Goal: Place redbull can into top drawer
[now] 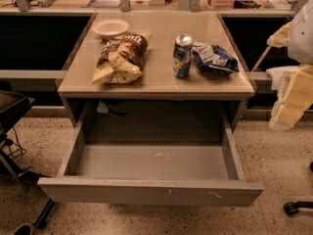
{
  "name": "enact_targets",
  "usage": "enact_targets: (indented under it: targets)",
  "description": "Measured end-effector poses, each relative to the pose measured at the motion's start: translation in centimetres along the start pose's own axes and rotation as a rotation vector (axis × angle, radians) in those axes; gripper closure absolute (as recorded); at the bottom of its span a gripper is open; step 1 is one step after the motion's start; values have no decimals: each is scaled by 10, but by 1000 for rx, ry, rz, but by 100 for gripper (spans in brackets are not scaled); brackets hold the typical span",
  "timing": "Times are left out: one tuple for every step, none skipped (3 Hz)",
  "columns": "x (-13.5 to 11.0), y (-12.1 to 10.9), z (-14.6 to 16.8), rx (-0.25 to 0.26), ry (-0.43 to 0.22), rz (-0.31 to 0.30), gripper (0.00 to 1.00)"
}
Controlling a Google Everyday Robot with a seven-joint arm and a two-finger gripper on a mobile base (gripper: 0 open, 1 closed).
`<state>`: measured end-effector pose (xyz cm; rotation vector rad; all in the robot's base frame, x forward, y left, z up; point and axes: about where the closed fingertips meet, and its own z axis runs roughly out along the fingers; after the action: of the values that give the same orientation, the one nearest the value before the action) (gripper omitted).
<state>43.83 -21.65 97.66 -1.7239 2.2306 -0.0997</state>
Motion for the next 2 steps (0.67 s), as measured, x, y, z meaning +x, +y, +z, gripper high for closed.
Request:
enact_targets:
  targets:
    - [-3,-5,0,7,-6,-4,0]
    - [-19,-33,1,18,-35,-21,0]
